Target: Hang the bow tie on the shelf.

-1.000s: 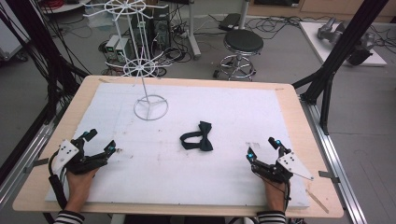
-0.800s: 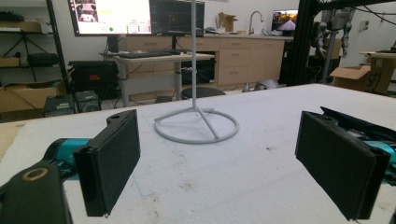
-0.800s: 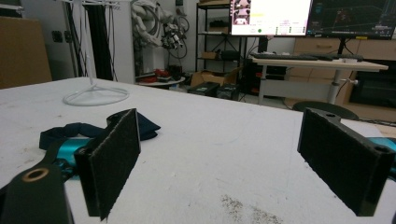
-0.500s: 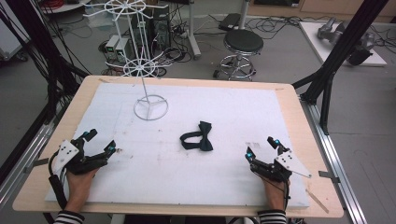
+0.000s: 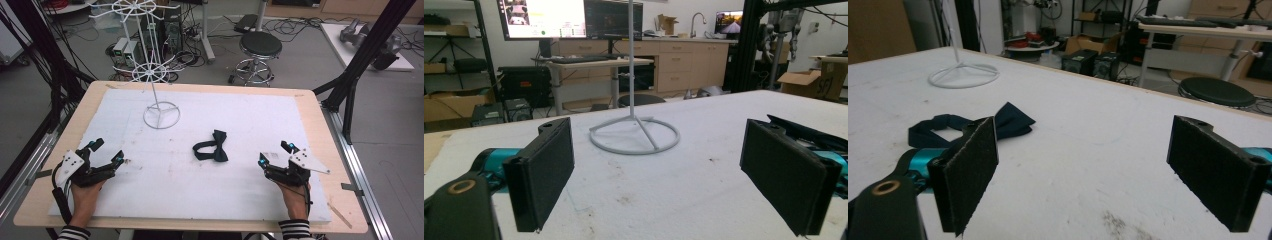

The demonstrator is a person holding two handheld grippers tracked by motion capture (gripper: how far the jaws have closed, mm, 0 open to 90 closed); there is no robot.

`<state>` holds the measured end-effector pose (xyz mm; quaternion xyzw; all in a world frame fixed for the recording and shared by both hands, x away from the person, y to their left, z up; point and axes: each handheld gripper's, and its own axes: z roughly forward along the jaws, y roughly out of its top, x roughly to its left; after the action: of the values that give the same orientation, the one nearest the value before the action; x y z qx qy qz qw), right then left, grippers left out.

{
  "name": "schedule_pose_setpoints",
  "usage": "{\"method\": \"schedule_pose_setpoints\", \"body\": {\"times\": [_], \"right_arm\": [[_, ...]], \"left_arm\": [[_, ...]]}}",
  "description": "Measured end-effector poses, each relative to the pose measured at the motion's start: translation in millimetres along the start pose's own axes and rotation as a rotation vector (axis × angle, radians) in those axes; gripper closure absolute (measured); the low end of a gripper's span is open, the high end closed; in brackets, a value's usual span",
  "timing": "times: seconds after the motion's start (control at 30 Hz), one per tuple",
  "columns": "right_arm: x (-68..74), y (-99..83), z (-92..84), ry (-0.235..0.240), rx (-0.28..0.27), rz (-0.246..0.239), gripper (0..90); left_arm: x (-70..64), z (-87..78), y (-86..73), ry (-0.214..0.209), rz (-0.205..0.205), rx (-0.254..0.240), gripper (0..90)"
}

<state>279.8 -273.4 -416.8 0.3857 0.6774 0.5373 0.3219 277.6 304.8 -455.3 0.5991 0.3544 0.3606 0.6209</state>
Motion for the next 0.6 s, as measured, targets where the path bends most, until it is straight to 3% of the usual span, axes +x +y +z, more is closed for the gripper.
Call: {"method": "schedule_pose_setpoints", "body": {"times": [0.27,0.6], "right_arm": [[14.4,28.9,16.8,0.097,0.053,-0.056,12.3],[23.5,44.5,39.3,0.193,0.148,-0.062,12.2]], "left_arm": [[0.1,0.1,0.0,0.000,-0.001,-0.001,14.5],[0.2,0.3,0.0,0.001,-0.006,0.000,14.5]]}}
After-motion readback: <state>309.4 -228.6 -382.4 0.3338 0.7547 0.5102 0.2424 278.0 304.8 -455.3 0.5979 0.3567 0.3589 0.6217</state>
